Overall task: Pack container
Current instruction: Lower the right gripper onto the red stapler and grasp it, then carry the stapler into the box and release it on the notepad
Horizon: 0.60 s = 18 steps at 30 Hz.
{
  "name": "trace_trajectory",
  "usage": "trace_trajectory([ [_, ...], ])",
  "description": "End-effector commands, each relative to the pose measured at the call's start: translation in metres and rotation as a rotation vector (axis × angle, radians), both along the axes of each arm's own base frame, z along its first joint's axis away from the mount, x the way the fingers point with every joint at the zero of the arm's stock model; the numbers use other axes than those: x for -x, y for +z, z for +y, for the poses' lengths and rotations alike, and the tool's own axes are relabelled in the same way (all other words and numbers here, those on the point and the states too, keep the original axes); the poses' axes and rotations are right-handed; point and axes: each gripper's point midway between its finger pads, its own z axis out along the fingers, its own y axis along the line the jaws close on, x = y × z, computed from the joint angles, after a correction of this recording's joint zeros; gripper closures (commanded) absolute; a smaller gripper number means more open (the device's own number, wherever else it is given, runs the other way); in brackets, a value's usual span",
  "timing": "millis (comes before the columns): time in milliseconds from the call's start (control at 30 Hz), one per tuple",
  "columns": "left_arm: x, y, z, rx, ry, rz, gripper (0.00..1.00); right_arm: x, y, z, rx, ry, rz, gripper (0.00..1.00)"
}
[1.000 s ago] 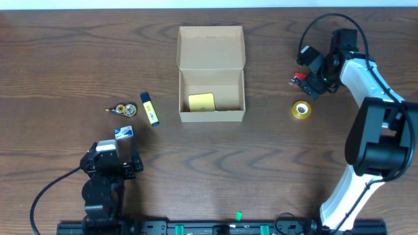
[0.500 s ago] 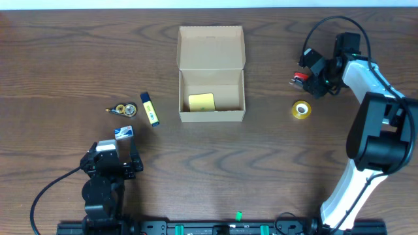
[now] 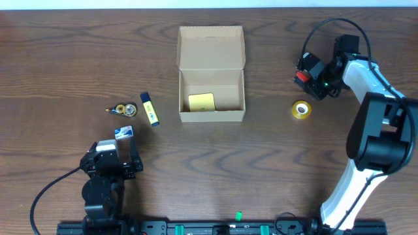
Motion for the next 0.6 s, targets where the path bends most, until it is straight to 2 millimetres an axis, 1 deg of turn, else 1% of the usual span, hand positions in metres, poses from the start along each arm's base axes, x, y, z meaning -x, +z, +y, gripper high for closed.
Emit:
trace_trajectory([
  [0, 0.001, -0.012, -0.002, 0.01, -0.013, 0.032, 0.05, 0.013, -0.015, -0.002, -0.014, -0.012, 0.062, 0.84],
  [33, 0.001, -0.012, -0.002, 0.01, -0.013, 0.032, 0.05, 0.014, -0.015, -0.001, -0.015, -0.012, 0.067, 0.87],
  [133, 0.001, -0.012, -0.002, 0.01, -0.013, 0.032, 0.05, 0.02, -0.016, 0.0, -0.02, -0.018, 0.093, 0.87],
  [200, 0.001, -0.012, -0.002, 0.01, -0.013, 0.032, 0.05, 0.02, -0.015, 0.0, -0.025, -0.042, 0.098, 0.99],
  [300, 0.001, -0.012, -0.002, 0.01, -0.013, 0.032, 0.05, 0.013, -0.006, -0.001, -0.031, -0.078, 0.085, 0.99],
  [400, 0.001, -0.012, -0.002, 0.01, -0.013, 0.032, 0.05, -0.003, 0.021, 0.004, -0.035, -0.082, 0.062, 0.99],
  [567, 0.001, -0.012, -0.002, 0.01, -0.013, 0.032, 0.05, -0.034, 0.081, 0.026, -0.045, -0.028, -0.018, 0.99],
])
